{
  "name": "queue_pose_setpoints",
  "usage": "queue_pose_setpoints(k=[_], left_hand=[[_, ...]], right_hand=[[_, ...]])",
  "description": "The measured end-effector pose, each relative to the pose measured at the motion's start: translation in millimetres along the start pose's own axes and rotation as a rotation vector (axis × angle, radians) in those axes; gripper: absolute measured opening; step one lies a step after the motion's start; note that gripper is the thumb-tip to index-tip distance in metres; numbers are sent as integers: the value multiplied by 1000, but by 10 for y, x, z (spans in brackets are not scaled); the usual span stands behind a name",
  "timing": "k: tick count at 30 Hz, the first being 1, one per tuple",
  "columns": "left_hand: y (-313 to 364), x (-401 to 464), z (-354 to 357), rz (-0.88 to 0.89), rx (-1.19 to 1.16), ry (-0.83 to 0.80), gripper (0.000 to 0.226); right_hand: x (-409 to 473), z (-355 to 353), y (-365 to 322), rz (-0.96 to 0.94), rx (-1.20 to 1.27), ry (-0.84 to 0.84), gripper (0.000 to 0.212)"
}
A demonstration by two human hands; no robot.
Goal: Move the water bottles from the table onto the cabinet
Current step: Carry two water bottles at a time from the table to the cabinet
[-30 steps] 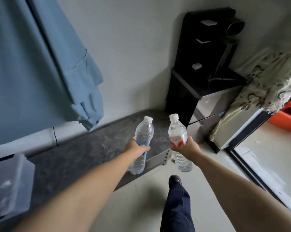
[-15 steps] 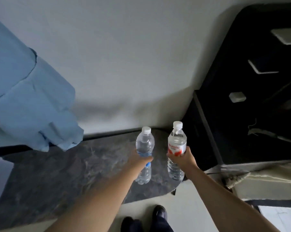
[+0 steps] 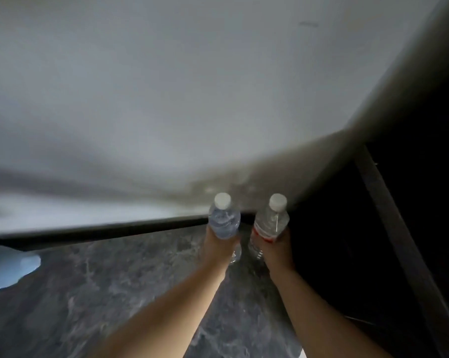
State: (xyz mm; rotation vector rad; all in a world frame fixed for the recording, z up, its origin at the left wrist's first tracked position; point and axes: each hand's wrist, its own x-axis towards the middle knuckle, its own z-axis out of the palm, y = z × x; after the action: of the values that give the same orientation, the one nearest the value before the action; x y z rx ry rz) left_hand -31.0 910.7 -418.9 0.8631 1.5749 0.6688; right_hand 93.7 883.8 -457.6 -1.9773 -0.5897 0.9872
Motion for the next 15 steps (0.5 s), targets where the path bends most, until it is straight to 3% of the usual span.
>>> queue_pose_setpoints(k=[6,10,15], left_hand=[[-66,523,235,102,31,-76,49],[-228,648,295,166,54,-77,54],[-285,598,264,186,73,-101,55]], right_hand=[[454,258,127,-156,-7,36,74],[559,281,267,-177,-27,11,85],[625,287,320,-217,-129,-50,83]])
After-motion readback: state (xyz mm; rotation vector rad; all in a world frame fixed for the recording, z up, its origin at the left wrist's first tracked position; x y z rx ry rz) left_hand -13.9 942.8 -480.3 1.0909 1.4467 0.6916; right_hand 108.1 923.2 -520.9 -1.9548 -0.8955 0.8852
